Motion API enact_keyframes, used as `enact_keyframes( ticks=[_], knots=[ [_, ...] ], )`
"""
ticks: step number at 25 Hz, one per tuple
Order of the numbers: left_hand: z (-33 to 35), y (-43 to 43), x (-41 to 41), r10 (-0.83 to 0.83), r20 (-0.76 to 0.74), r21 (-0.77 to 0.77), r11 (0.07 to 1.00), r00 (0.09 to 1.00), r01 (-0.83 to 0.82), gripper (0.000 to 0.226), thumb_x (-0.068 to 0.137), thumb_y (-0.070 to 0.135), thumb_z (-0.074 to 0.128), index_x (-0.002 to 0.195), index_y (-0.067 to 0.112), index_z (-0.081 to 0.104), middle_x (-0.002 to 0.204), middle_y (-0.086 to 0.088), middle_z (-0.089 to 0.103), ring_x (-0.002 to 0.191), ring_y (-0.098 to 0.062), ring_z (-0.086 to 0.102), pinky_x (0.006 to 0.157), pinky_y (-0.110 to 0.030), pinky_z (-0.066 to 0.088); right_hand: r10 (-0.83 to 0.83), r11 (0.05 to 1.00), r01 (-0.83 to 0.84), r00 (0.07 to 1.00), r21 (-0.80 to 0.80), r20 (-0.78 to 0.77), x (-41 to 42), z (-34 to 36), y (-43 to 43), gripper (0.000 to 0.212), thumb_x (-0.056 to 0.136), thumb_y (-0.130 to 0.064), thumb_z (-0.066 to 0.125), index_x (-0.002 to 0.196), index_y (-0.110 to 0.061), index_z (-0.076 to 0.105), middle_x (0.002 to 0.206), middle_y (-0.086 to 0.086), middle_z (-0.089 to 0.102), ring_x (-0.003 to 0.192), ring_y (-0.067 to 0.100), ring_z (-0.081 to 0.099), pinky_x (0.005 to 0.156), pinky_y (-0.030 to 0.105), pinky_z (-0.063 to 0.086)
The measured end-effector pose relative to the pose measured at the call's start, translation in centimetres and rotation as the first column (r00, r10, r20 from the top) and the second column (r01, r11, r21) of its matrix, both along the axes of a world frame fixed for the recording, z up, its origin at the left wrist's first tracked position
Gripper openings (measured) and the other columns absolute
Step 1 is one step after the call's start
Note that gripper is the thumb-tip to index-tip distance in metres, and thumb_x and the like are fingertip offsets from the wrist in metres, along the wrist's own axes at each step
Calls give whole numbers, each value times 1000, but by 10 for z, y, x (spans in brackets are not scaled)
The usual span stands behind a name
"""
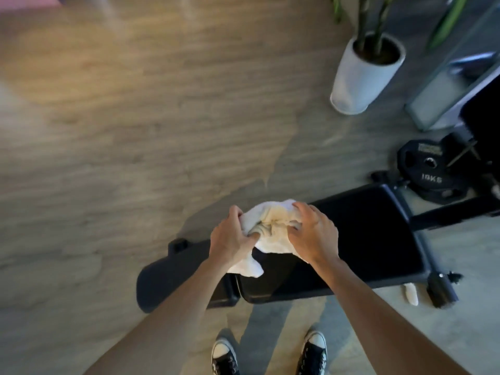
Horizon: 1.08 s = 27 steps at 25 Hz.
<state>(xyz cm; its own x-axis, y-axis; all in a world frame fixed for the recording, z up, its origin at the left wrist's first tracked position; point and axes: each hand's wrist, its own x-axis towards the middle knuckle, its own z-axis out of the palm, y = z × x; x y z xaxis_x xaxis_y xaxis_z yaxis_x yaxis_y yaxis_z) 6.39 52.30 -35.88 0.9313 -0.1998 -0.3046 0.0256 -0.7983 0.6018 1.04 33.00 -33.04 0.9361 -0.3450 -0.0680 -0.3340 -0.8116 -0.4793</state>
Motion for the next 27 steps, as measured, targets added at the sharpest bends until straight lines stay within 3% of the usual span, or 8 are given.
enact_keyframes(
  ticks=[6, 10, 13, 19, 21, 24, 27],
  knots=[
    [168, -36, 36, -213, 110, -27, 976, 971, 217, 42, 71, 45, 72, 99, 29, 44, 83, 13, 60, 78, -22, 62, 65, -32, 42, -251, 968, 250, 967, 19, 40, -10, 158, -23, 37, 81, -27, 65, 119, -25, 66, 99, 2, 74, 89, 32, 67, 68, 35, 44],
    [268, -82, 46, -344, 220, -31, 933, 913, 359, 44, 72, 48, 74, 97, 24, 46, 83, 8, 64, 79, -28, 66, 63, -33, 42, -434, 901, 430, 892, 62, 123, -23, 254, -48, 32, 80, -27, 65, 112, -23, 68, 85, -1, 65, 78, 28, 59, 67, 33, 40],
    [331, -119, 47, -418, 304, -56, 889, 856, 454, 44, 73, 47, 75, 96, 21, 49, 77, 8, 63, 76, -29, 66, 61, -34, 43, -522, 852, 519, 830, 70, 198, -33, 314, -72, 32, 81, -29, 65, 113, -24, 68, 95, 6, 70, 89, 34, 66, 70, 34, 40],
    [423, -203, 22, -525, 471, -24, 796, 709, 605, 52, 76, 47, 79, 106, 13, 52, 94, -5, 70, 84, -30, 68, 71, -42, 55, -649, 755, 646, 712, 113, 268, -77, 403, -129, 16, 75, -22, 60, 90, -22, 65, 74, -4, 58, 74, 30, 59, 61, 35, 42],
    [447, -240, 8, -556, 518, -23, 751, 650, 660, 52, 77, 47, 77, 107, 13, 53, 95, -6, 71, 86, -31, 69, 76, -46, 57, -685, 717, 687, 663, 120, 301, -99, 424, -156, 17, 75, -22, 60, 91, -22, 66, 75, -4, 60, 74, 30, 57, 62, 35, 41],
    [476, -301, -12, -604, 567, 25, 691, 559, 722, 47, 79, 49, 74, 102, 17, 49, 93, -1, 68, 84, -29, 66, 70, -38, 48, -733, 649, 753, 578, 111, 359, -130, 450, -201, 28, 76, -24, 61, 102, -21, 70, 94, 8, 71, 85, 37, 64, 67, 35, 41],
    [505, -371, -41, -637, 599, 67, 643, 484, 763, 44, 78, 50, 71, 101, 22, 46, 91, 3, 62, 87, -30, 66, 67, -33, 37, -768, 583, 802, 492, 130, 410, -169, 479, -253, 24, 70, -27, 56, 89, -19, 68, 86, 6, 70, 84, 38, 66, 66, 35, 43]
  ],
)
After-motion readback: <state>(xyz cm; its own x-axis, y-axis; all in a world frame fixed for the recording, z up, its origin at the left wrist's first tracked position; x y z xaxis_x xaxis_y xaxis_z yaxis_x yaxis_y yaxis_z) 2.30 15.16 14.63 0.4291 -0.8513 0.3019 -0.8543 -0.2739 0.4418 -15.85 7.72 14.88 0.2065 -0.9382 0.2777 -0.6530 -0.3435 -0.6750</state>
